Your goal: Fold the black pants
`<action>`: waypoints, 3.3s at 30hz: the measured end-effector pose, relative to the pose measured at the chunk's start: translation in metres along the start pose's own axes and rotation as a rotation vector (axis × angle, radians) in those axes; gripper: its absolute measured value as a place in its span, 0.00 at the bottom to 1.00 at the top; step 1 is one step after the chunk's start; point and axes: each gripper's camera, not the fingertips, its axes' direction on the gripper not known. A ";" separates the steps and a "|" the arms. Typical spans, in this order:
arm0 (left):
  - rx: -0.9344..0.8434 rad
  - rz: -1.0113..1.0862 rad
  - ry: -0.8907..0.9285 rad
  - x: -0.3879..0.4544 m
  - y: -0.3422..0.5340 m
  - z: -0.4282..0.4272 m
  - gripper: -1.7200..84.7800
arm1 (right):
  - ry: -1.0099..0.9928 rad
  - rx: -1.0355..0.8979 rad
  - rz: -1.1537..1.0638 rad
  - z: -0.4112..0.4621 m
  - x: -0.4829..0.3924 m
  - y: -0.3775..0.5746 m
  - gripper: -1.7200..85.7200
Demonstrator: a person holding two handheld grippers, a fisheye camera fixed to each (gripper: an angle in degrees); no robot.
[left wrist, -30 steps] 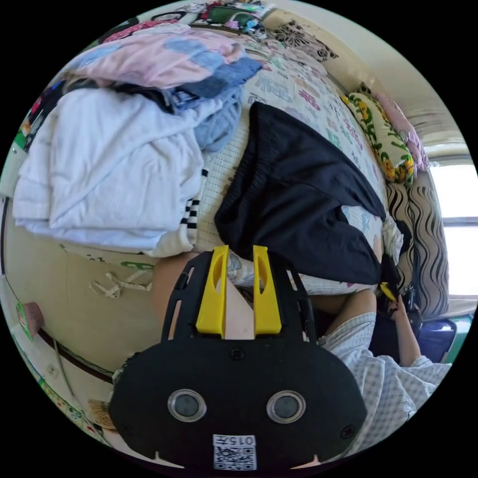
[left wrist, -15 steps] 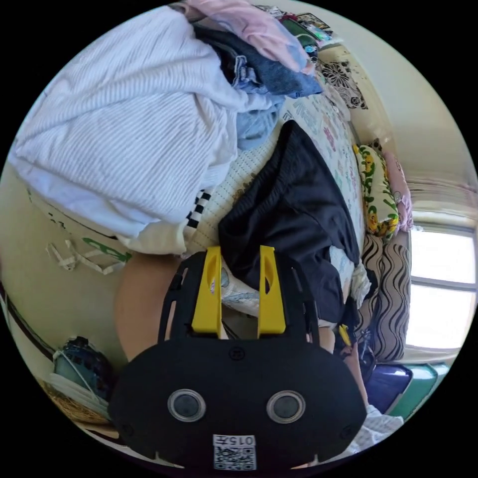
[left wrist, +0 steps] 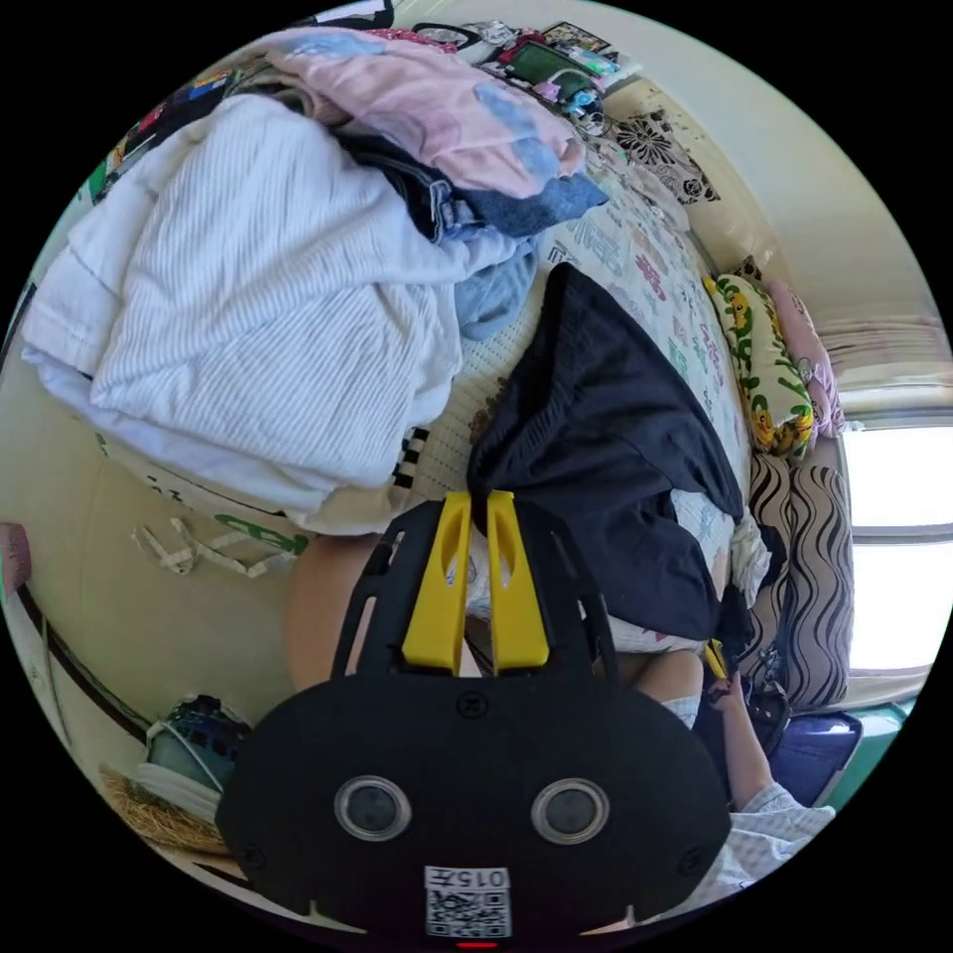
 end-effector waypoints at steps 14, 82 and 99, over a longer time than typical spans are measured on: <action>-0.129 -0.010 0.043 -0.008 -0.021 0.008 0.08 | -0.061 -0.070 -0.033 0.002 -0.018 -0.029 0.07; 0.171 -0.018 0.227 0.102 -0.246 0.058 0.04 | 0.402 -0.025 -0.253 0.244 -0.482 -0.215 0.08; 0.177 0.254 0.120 0.145 -0.182 0.059 0.10 | 0.488 -0.744 -1.204 0.432 -0.517 -0.054 0.01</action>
